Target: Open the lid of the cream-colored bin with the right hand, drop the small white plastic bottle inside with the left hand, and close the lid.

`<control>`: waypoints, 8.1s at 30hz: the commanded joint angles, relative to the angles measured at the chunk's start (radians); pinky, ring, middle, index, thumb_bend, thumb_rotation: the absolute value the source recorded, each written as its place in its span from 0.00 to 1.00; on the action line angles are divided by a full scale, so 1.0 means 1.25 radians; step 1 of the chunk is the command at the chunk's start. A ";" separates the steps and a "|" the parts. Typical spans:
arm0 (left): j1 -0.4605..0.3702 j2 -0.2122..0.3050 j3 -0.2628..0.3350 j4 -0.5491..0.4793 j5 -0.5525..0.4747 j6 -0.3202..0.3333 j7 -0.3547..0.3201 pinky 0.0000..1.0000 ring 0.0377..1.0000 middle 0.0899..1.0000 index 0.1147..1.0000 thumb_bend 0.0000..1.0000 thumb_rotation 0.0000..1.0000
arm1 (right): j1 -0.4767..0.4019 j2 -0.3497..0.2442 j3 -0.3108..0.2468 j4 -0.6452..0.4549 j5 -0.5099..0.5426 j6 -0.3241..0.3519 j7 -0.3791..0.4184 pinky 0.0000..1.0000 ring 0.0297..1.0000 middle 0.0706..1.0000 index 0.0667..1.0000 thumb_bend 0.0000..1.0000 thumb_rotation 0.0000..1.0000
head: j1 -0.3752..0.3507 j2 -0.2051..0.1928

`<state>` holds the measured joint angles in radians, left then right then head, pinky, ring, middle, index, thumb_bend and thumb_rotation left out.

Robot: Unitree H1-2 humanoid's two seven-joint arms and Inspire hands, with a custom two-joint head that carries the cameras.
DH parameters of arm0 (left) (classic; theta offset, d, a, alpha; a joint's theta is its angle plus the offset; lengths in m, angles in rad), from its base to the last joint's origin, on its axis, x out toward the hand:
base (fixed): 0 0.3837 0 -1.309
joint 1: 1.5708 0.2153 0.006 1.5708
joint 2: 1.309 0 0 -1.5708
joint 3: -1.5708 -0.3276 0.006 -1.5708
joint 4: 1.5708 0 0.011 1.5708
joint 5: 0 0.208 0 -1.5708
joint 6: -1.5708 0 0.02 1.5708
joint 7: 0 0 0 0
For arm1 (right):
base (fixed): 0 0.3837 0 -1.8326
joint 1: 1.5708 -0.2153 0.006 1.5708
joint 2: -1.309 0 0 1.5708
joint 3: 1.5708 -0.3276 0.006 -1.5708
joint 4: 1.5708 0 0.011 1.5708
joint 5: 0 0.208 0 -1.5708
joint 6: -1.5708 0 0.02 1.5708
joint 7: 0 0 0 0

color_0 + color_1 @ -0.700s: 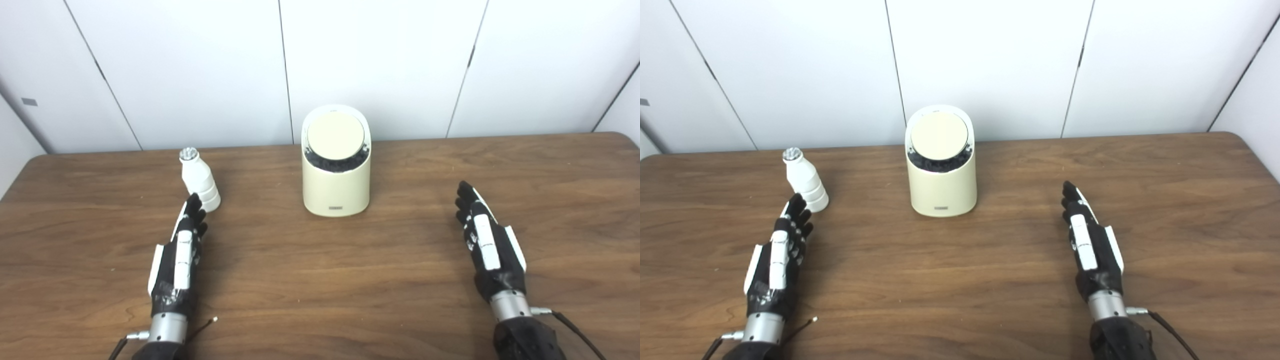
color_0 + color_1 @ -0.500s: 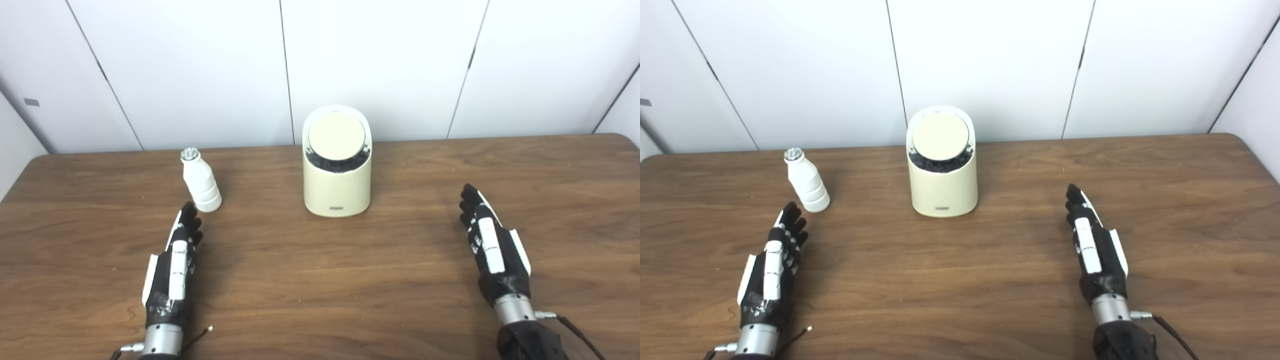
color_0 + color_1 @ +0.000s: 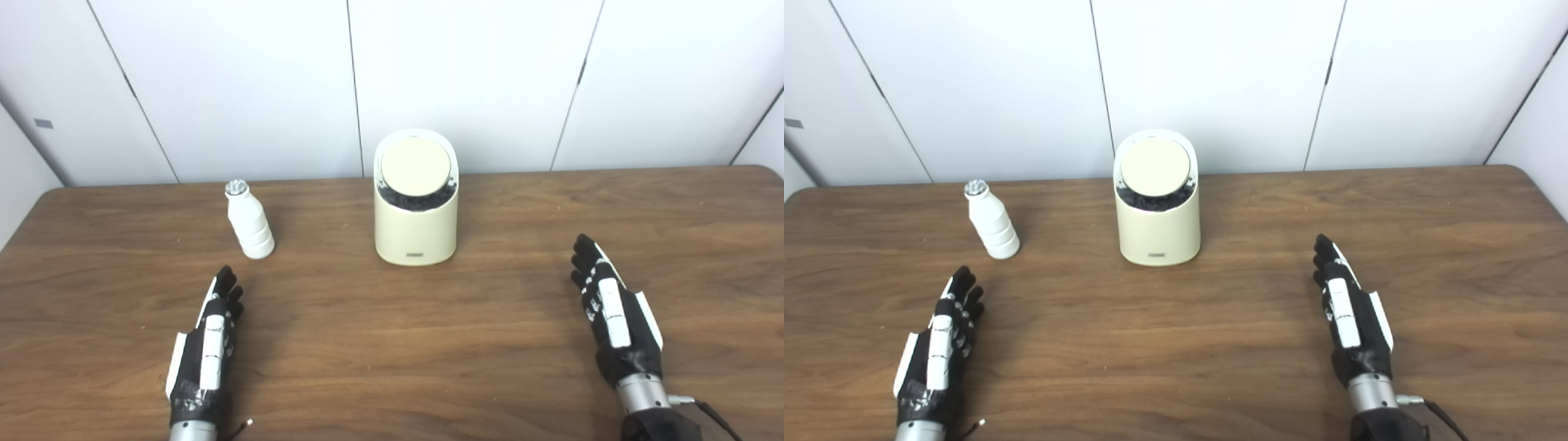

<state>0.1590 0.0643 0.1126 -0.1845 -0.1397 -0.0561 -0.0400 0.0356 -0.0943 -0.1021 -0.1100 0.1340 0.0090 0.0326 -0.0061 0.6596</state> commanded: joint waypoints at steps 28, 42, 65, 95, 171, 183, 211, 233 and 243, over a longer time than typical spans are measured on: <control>-0.005 -0.007 -0.012 0.059 0.020 -0.078 -0.004 1.00 0.99 1.00 1.00 0.55 0.96 | -0.171 -0.066 0.023 0.036 -0.090 0.015 0.009 0.88 0.92 0.94 0.92 0.66 0.67 | 0.025 -0.047; -0.007 -0.020 -0.023 0.076 0.033 -0.104 -0.002 1.00 1.00 1.00 1.00 0.53 0.95 | -0.378 -0.097 0.082 0.070 -0.206 0.079 0.002 0.89 0.93 0.93 0.91 0.83 0.69 | 0.028 -0.055; 0.001 -0.033 -0.028 0.066 0.057 -0.096 0.008 1.00 0.99 1.00 1.00 0.52 0.95 | -0.601 -0.103 0.220 0.132 -0.401 0.205 0.051 0.79 0.91 0.93 0.92 0.96 0.59 | 0.025 -0.049; 0.002 -0.041 -0.029 0.063 0.072 -0.090 0.011 1.00 0.99 1.00 1.00 0.52 0.96 | -0.679 -0.080 0.290 0.296 -0.506 0.195 0.041 0.85 0.95 0.95 0.94 0.88 0.51 | 0.027 -0.044; 0.004 -0.047 -0.026 0.056 0.064 -0.090 0.013 1.00 0.98 0.99 1.00 0.52 0.84 | -0.625 -0.105 0.274 0.239 -0.504 0.153 0.060 0.91 0.95 0.93 0.92 0.74 0.58 | 0.026 -0.025; 0.001 -0.040 -0.028 0.058 0.073 -0.079 0.010 1.00 0.98 0.99 1.00 0.50 0.80 | -0.603 0.007 0.041 0.096 -0.119 0.347 0.126 1.00 0.99 0.98 0.94 0.60 0.54 | 0.024 -0.028; -0.004 -0.023 -0.019 0.061 0.034 -0.093 -0.007 1.00 0.99 1.00 1.00 0.49 0.81 | -0.285 -0.045 0.004 -0.104 0.124 0.350 0.048 1.00 1.00 1.00 0.95 0.62 0.74 | 0.004 -0.018; -0.006 -0.015 -0.015 0.048 0.036 -0.079 -0.004 1.00 1.00 1.00 1.00 0.49 0.84 | -0.114 -0.034 -0.034 0.037 0.096 0.051 0.077 1.00 1.00 0.98 0.95 0.64 0.90 | -0.006 -0.014; -0.009 -0.009 -0.011 0.059 0.031 -0.088 -0.007 1.00 0.99 1.00 1.00 0.50 0.85 | -0.098 -0.022 -0.033 0.057 0.099 0.011 0.072 1.00 1.00 0.98 0.94 0.66 0.88 | 0.000 -0.019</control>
<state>0.1353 0.0426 0.0960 -0.1463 -0.0939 -0.1402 -0.0446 -0.0745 -0.1244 -0.1373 -0.0251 0.2528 0.0707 0.1188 -0.0062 0.6351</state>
